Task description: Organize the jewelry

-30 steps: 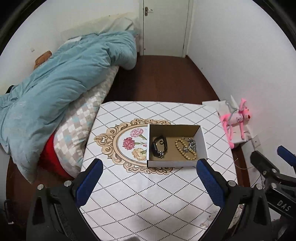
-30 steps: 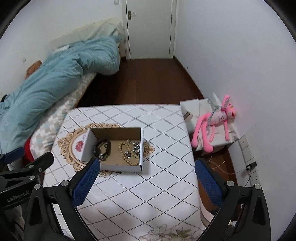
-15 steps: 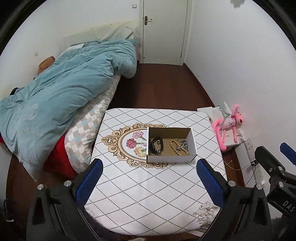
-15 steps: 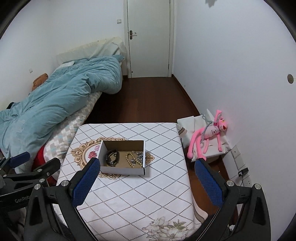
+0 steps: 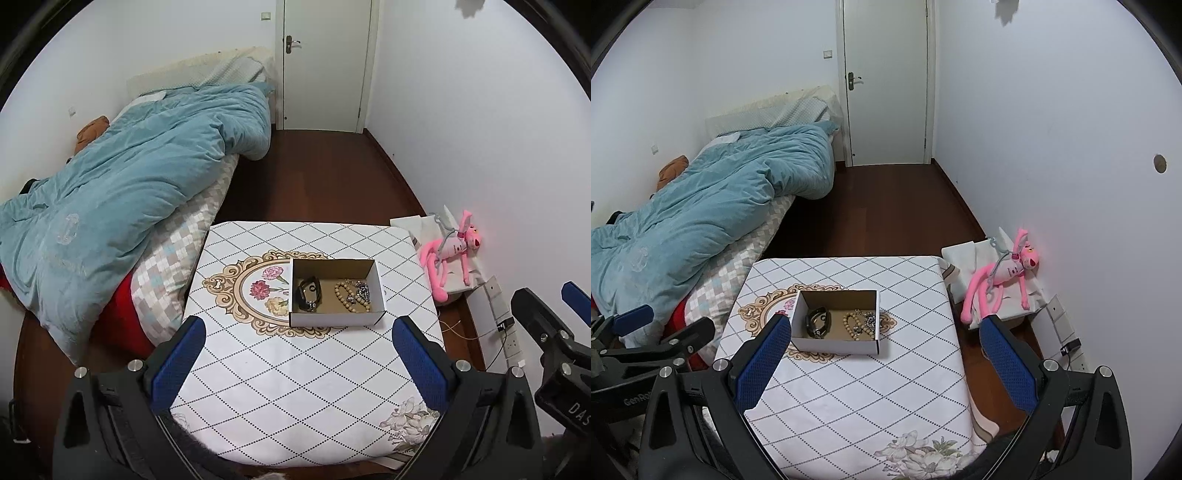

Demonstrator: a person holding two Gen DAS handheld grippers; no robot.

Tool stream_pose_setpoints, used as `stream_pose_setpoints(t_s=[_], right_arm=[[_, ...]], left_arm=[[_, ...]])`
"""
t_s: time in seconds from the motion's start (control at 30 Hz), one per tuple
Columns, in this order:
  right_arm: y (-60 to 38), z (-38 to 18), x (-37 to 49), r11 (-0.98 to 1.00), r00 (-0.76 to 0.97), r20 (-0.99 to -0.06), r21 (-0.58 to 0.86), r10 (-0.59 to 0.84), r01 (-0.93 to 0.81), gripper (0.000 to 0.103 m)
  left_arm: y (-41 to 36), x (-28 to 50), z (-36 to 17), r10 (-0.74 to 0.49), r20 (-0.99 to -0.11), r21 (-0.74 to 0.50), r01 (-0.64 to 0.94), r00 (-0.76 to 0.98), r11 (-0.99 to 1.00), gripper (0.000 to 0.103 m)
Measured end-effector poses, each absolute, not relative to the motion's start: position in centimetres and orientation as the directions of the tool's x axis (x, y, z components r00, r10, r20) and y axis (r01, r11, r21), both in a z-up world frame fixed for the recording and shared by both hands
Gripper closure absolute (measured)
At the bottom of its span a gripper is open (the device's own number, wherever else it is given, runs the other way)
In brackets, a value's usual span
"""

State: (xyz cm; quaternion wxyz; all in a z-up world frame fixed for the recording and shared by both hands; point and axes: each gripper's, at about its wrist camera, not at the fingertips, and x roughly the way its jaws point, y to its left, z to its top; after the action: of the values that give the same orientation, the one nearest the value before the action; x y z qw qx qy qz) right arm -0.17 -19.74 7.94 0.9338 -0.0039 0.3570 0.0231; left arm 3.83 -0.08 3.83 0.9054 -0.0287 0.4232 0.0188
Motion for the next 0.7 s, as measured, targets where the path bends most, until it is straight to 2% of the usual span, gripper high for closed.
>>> stream_pose_setpoints(t_s=[0.7], right_arm=[[-20.1,3.1,8.1,1.0,0.634,-0.773,-0.011,0.007,-0.024,0.0]], left_arm=[[0.0,9.6,1.6,0.039,-0.818,-0.008,-0.078,0.574,0.997,0.0]])
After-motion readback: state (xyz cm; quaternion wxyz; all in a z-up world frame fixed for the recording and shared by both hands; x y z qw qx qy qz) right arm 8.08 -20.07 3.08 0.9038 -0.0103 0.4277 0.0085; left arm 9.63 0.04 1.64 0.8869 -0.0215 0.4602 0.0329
